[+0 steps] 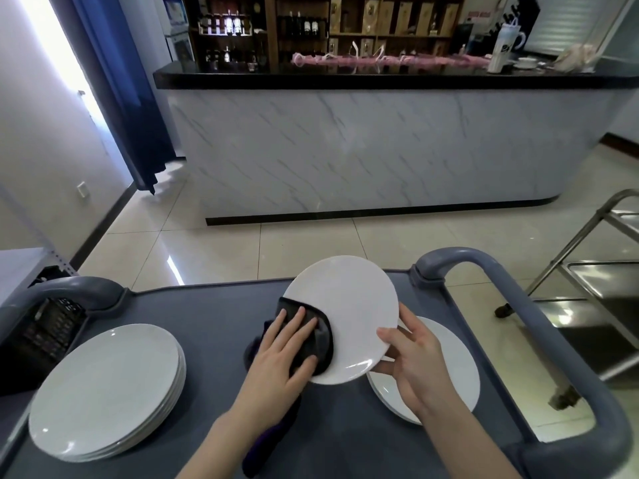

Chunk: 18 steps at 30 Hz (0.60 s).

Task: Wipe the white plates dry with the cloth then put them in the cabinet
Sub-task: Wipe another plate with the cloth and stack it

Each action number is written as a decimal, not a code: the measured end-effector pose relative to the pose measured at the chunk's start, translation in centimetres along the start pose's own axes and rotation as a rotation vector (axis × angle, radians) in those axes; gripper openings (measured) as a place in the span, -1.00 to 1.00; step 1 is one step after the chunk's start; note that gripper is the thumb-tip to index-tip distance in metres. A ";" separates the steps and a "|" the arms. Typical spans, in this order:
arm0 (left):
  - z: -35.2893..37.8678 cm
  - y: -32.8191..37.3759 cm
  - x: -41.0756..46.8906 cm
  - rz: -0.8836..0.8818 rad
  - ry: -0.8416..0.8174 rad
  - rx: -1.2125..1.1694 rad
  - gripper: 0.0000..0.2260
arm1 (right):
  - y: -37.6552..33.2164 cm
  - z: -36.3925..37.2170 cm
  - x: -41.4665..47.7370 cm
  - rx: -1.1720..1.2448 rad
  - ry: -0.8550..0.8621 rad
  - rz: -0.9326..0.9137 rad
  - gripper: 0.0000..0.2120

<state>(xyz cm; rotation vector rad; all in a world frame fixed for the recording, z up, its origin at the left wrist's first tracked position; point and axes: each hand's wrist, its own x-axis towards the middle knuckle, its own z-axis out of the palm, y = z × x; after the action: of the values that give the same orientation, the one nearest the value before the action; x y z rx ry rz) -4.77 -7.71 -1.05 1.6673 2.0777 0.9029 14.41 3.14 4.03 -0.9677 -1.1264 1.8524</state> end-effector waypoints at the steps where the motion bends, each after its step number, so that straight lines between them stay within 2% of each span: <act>1: 0.4 0.3 -0.9 0.008 -0.003 -0.015 -0.51 | 0.1 0.1 0.0 0.002 0.000 0.001 -0.56; 6: 2.5 3.3 -1.8 0.050 -0.059 0.041 -0.52 | 1.0 1.2 -0.5 -0.018 -0.058 0.044 -0.56; 12: 1.2 4.3 3.1 0.155 -0.107 0.158 -0.48 | 1.7 2.3 -1.5 -0.080 -0.170 0.099 -0.57; 18: -0.9 3.3 6.5 0.080 -0.047 0.158 -0.50 | 1.7 2.1 -2.2 -0.126 -0.214 0.093 -0.54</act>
<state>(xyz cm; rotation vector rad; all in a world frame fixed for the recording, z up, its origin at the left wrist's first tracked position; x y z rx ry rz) -4.54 -1.34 2.69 1.8449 2.1117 0.7321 13.16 -0.05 3.65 -0.9216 -1.3599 2.0165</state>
